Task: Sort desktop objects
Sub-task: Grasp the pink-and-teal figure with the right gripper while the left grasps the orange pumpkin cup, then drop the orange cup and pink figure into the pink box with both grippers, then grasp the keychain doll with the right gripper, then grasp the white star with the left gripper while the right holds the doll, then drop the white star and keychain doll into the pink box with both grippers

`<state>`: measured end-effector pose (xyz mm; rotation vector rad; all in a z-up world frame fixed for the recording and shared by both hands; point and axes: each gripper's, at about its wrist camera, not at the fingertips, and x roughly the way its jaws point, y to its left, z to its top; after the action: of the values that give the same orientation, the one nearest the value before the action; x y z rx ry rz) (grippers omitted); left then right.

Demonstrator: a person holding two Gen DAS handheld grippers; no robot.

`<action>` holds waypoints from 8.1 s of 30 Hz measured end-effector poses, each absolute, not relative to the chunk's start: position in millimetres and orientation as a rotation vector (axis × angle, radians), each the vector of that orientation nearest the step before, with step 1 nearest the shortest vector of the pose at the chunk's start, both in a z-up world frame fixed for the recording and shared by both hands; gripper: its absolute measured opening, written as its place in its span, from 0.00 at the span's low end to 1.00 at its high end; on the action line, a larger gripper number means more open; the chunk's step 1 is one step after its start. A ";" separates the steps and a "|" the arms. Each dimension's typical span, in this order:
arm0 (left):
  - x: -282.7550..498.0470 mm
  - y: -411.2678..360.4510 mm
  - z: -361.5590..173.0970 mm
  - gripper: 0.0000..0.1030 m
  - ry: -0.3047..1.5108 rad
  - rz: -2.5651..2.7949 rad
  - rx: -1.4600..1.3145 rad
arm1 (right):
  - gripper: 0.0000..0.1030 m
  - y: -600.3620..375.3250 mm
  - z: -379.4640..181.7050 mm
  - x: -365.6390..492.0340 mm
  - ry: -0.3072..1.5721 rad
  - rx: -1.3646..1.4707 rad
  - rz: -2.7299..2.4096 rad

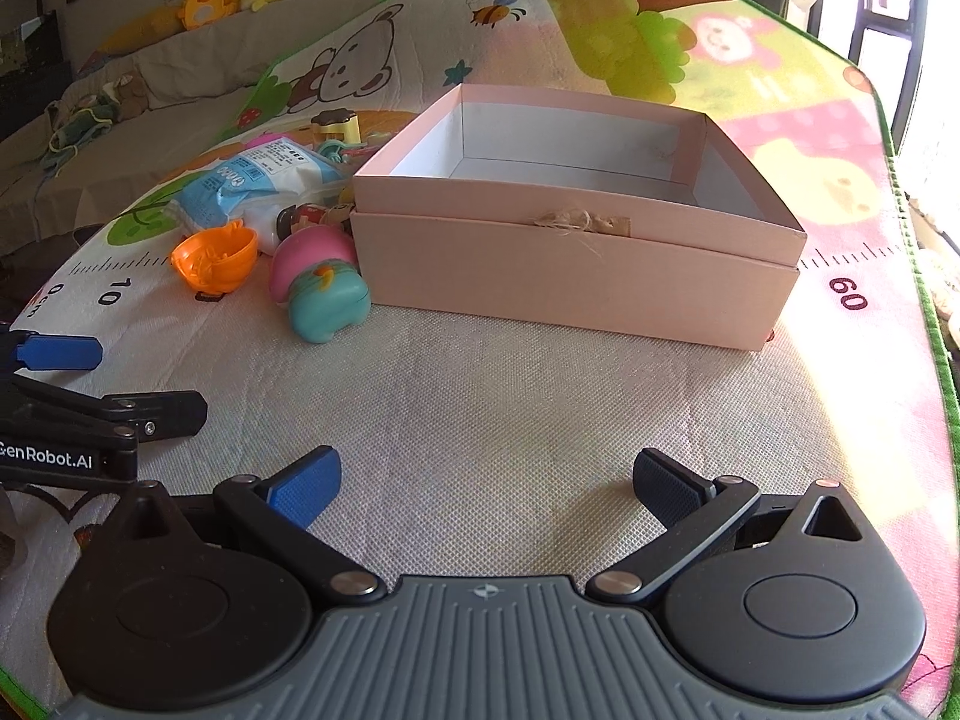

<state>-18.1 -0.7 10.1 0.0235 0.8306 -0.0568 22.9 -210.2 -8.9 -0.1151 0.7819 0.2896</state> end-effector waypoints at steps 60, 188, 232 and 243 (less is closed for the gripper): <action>-38.6 -44.1 36.9 0.62 0.723 -0.236 0.075 | 0.42 -236.0 27.6 3.7 0.794 -0.202 0.435; 19.8 -1.3 20.5 0.41 0.812 -0.149 0.026 | 0.62 -255.1 7.8 12.3 0.710 -0.040 0.416; -26.5 -14.0 25.2 0.40 0.779 -0.194 0.095 | 0.65 -228.1 11.7 -3.8 0.713 -0.136 0.416; 37.7 -69.9 136.7 0.43 0.448 -0.357 0.048 | 0.65 -275.5 148.7 46.4 0.391 -0.073 0.360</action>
<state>37.7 -69.9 136.7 0.0478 0.4482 -0.3571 46.4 -275.5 148.7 -0.0728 0.3913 0.3596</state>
